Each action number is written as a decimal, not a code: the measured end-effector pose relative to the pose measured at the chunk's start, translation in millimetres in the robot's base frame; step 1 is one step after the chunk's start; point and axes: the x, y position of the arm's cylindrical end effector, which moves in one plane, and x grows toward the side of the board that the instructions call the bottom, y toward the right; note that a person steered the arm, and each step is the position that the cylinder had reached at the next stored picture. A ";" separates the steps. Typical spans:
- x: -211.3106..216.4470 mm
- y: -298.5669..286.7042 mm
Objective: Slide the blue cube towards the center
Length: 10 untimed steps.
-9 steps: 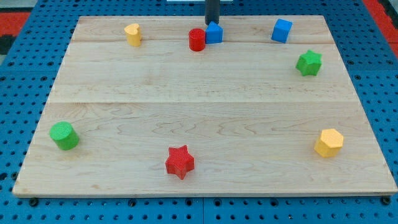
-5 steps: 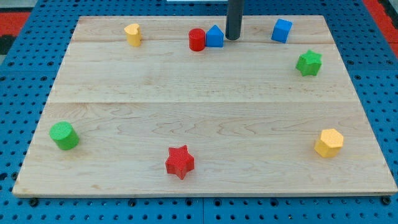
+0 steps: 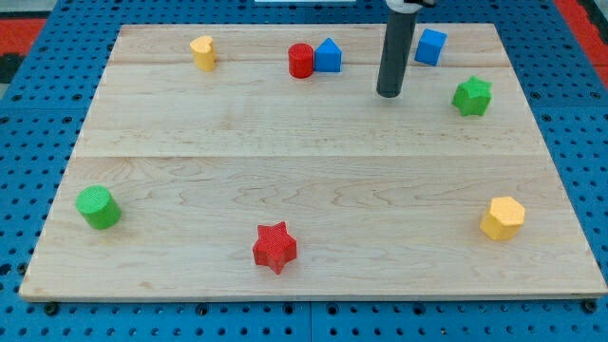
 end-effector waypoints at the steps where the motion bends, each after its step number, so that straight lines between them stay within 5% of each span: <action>1: 22.0 0.8; 3: 11.8 5.3; 5: -82.0 33.9; 6: -103.5 17.7; 8: -150.2 76.3; 9: -117.0 95.2; 10: -62.7 51.9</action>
